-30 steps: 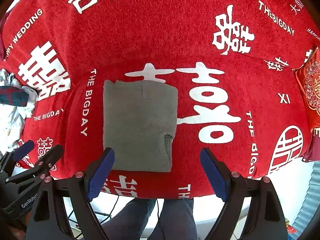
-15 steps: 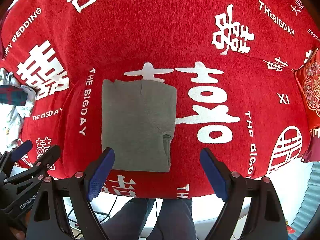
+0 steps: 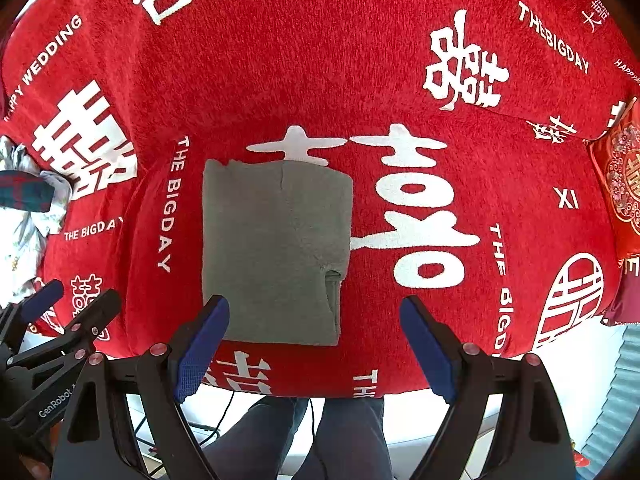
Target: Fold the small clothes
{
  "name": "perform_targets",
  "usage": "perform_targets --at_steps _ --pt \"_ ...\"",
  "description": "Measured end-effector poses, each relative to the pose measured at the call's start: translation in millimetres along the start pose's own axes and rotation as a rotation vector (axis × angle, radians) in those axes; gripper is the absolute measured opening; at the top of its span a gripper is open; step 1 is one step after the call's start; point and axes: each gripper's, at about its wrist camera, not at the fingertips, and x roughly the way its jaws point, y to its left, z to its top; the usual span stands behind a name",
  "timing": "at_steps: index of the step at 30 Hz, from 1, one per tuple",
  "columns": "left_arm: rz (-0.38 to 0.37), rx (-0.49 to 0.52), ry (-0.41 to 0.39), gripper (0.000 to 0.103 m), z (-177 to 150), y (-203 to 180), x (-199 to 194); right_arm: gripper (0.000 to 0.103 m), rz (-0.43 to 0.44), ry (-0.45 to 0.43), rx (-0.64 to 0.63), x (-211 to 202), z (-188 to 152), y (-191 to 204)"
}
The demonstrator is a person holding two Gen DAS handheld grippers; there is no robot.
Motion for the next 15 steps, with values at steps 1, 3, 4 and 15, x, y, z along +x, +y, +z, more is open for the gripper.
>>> perform_targets --at_steps 1,3,4,15 --pt "0.002 0.000 -0.001 0.090 0.1 0.2 0.0 0.089 0.001 0.002 -0.003 0.6 1.0 -0.6" --pt "0.001 0.000 0.000 0.090 0.5 -0.2 0.2 0.089 0.003 0.003 -0.011 1.4 1.9 -1.6" --pt "0.002 -0.001 0.000 0.090 0.5 0.0 0.1 0.089 0.003 0.004 -0.012 1.4 1.3 -1.7" --pt "0.004 0.000 0.000 0.090 0.4 -0.2 -0.3 0.089 0.001 0.001 -0.017 0.8 3.4 -0.9"
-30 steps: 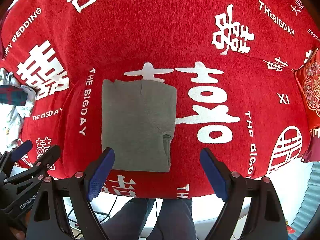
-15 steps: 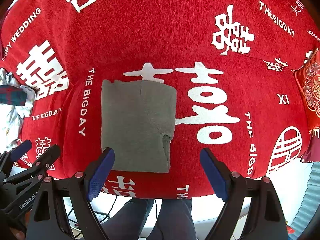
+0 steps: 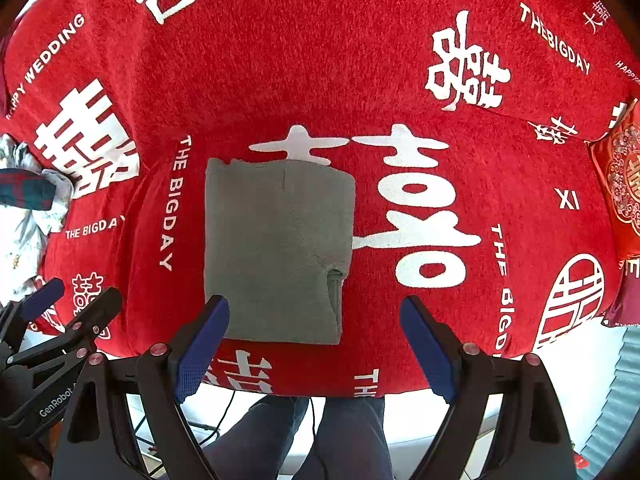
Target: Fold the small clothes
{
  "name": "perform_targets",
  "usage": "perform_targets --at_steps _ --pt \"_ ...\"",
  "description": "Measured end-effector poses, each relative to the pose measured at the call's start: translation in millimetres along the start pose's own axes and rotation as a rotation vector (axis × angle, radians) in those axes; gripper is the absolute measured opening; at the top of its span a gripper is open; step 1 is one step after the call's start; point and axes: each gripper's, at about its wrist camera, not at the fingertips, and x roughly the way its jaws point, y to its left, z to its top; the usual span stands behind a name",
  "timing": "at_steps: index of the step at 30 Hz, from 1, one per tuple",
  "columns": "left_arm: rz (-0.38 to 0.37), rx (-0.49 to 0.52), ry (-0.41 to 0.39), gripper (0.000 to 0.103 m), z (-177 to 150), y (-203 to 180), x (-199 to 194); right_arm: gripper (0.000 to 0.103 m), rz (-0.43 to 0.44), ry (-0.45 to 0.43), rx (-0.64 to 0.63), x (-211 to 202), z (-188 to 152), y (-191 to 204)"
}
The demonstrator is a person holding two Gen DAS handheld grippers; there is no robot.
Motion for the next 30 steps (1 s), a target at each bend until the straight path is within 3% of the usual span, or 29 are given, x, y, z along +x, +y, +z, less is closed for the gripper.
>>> perform_targets --at_steps 30 --pt "0.041 0.007 -0.024 0.090 -4.3 1.2 -4.9 0.089 -0.008 -0.001 -0.025 -2.8 -0.7 4.9"
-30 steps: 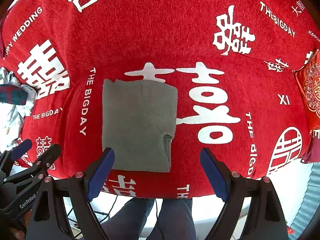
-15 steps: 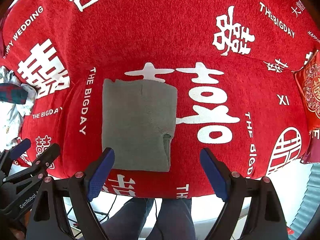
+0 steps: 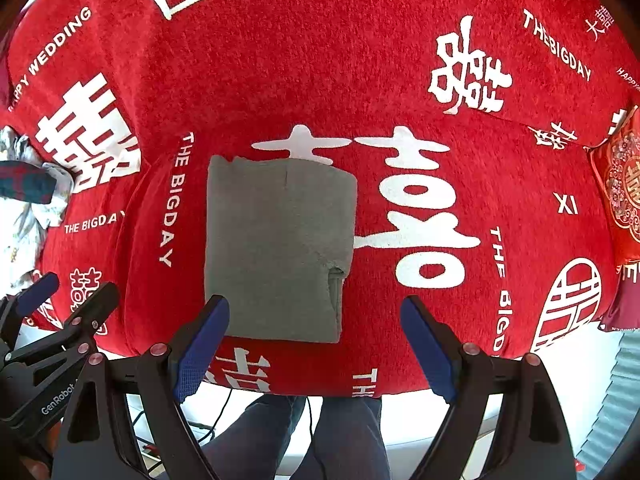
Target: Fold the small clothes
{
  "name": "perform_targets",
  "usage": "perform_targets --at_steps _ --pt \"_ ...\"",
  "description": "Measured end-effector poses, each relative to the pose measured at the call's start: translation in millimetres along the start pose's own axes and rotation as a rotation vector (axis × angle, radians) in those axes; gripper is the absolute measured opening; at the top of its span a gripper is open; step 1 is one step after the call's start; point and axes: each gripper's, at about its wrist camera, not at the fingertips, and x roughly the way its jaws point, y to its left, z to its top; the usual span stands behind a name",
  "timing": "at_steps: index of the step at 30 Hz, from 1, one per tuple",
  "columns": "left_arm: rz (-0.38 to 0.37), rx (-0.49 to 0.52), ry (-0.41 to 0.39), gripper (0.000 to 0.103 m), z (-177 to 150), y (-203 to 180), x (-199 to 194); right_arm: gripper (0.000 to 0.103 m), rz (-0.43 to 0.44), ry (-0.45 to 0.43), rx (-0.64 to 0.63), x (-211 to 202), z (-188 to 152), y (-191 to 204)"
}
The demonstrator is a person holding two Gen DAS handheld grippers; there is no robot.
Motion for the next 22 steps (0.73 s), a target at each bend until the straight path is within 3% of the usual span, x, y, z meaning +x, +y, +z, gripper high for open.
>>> perform_targets --at_steps 22 --pt "-0.020 -0.021 -0.021 0.090 -0.9 -1.4 -3.7 0.089 -0.003 -0.001 -0.006 -0.7 1.2 3.3"
